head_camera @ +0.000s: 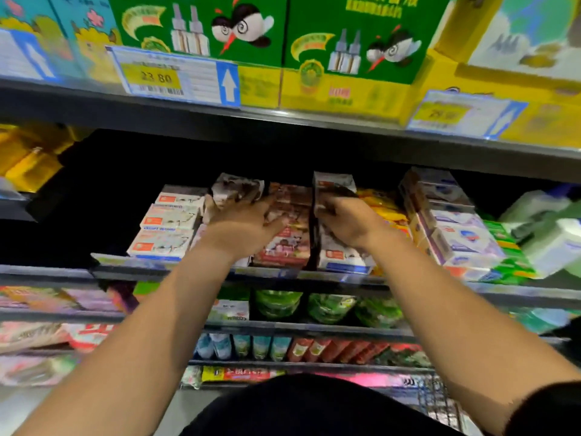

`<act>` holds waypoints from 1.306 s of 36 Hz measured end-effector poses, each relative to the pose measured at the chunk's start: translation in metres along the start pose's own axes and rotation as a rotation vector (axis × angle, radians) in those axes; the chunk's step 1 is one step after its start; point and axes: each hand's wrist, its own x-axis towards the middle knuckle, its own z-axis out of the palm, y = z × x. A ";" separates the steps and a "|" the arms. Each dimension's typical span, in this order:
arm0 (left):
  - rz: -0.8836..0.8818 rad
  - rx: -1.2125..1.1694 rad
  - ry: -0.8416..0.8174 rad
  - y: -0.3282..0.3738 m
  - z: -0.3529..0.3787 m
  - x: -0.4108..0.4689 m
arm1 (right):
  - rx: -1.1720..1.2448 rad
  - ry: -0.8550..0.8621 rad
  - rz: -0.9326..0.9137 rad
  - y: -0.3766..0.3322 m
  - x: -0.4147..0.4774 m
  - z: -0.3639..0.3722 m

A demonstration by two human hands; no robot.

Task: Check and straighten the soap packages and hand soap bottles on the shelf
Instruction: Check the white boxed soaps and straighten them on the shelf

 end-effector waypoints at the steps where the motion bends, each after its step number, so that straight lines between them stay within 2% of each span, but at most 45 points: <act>1: -0.013 -0.003 0.013 0.004 0.004 0.002 | -0.035 -0.007 0.041 0.011 0.005 0.001; 4: -0.037 0.042 0.005 0.007 0.013 0.002 | -0.093 -0.100 0.101 0.029 0.010 -0.005; 8: -0.098 0.053 -0.056 0.012 0.012 0.004 | 0.121 -0.040 0.128 0.042 0.033 -0.008; 11: -0.095 0.084 -0.055 0.010 0.013 0.006 | 0.089 0.059 0.132 0.048 0.048 -0.007; 15: -0.092 0.117 -0.060 0.012 0.012 0.006 | 0.047 0.031 0.127 0.055 0.056 -0.007; 23: -0.070 0.167 -0.028 0.013 0.011 0.006 | 0.195 0.052 0.180 0.060 0.072 -0.013; 30: -0.081 0.176 -0.043 0.015 0.010 0.006 | 0.211 -0.041 0.135 0.057 0.081 -0.018; 36: -0.078 0.182 -0.053 0.015 0.010 0.006 | 0.297 -0.045 0.148 0.059 0.082 -0.023; 47: -0.055 0.149 -0.050 0.011 0.013 0.007 | 0.400 0.159 0.071 0.048 0.077 -0.022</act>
